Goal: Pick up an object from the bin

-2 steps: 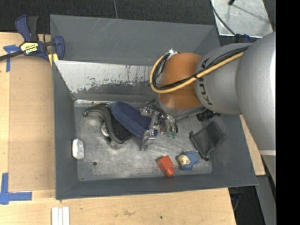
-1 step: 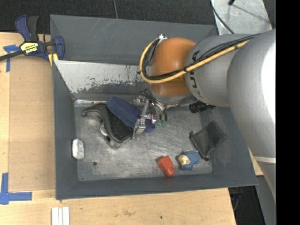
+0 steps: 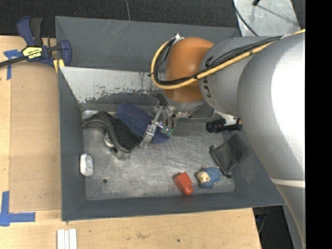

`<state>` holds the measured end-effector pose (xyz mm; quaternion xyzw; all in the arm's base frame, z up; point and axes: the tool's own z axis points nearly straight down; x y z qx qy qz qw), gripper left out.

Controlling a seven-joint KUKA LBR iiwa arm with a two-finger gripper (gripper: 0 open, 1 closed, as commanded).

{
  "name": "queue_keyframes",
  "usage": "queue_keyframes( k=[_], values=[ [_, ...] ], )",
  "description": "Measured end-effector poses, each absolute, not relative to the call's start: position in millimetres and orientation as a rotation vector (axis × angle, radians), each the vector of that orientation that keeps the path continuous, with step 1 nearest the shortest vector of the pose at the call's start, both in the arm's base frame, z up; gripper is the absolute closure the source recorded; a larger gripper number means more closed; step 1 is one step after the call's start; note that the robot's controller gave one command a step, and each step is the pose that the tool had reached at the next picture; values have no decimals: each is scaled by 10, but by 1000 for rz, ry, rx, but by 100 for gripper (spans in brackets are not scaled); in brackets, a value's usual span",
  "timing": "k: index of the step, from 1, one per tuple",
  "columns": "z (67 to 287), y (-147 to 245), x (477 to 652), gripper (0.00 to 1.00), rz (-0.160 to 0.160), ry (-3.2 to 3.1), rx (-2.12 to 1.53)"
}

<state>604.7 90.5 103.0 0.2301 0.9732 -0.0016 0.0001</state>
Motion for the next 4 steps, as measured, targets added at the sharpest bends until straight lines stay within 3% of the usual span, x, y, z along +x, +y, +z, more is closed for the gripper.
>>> queue_keyframes(
  k=[1,2,3,4],
  values=[
    [736,954,6071,0,-10,3020,874],
    [753,944,6072,0,-4,3022,871],
    [775,932,6095,100,-3,3014,869],
    [1380,923,6117,100,5,3012,866]
  ],
)
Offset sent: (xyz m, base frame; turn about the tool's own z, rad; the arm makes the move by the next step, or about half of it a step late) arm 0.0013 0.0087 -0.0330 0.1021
